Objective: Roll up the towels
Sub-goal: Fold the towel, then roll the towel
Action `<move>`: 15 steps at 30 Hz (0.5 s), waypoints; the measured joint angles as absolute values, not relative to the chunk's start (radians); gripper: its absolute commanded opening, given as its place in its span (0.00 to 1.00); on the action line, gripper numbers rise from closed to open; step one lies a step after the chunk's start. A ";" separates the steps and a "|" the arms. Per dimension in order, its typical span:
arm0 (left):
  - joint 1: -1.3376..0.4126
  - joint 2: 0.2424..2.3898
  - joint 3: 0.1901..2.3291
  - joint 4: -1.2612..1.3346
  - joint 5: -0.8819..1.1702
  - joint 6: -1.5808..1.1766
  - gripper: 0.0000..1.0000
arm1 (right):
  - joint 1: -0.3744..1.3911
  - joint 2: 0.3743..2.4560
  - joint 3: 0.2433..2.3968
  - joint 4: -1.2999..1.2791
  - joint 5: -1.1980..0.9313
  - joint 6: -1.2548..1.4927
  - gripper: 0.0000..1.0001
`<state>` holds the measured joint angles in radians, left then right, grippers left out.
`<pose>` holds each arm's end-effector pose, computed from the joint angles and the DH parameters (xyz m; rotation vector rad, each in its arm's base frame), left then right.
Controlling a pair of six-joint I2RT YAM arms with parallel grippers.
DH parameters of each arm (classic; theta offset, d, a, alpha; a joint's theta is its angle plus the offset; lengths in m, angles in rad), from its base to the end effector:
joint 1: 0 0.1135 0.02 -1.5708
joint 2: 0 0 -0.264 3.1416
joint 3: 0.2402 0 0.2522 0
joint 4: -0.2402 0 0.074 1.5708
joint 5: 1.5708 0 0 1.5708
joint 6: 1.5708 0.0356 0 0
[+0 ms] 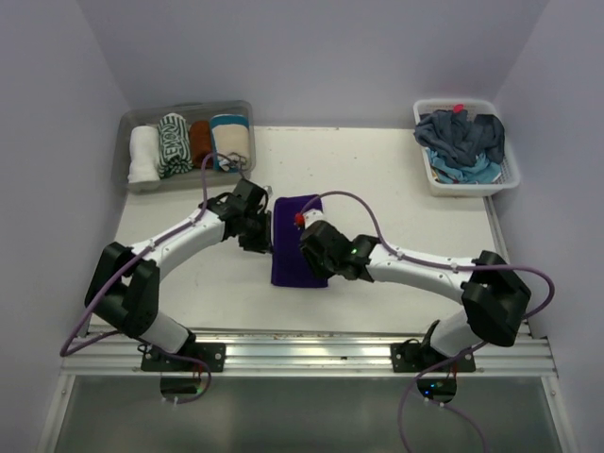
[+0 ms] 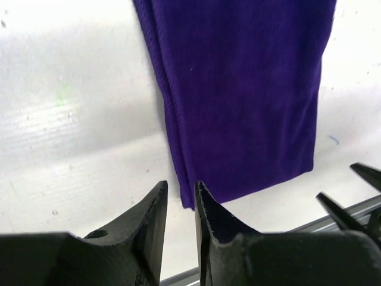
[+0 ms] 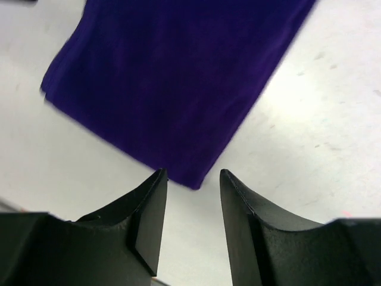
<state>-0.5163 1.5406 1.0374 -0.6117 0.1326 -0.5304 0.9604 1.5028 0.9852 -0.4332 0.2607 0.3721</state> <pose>0.2618 -0.1540 0.2137 0.0232 2.7725 -0.4809 0.1838 0.2468 0.2196 -0.6215 2.4122 0.2362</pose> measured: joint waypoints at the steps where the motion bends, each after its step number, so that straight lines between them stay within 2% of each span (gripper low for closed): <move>1: -0.516 1.523 1.018 -0.613 0.133 -0.531 0.30 | 0.993 1.506 0.978 -0.437 0.268 0.361 0.46; 5: -0.516 1.494 0.950 -0.627 0.133 -0.533 0.30 | 1.061 1.520 0.941 -0.447 0.272 0.319 0.47; 11: -0.516 1.491 0.908 -0.638 0.145 -0.549 0.31 | 1.068 1.567 0.929 -0.442 0.280 0.278 0.45; 15: -0.518 1.468 0.847 -0.597 0.196 -0.574 0.51 | 1.068 1.573 0.916 -0.426 0.278 0.276 0.44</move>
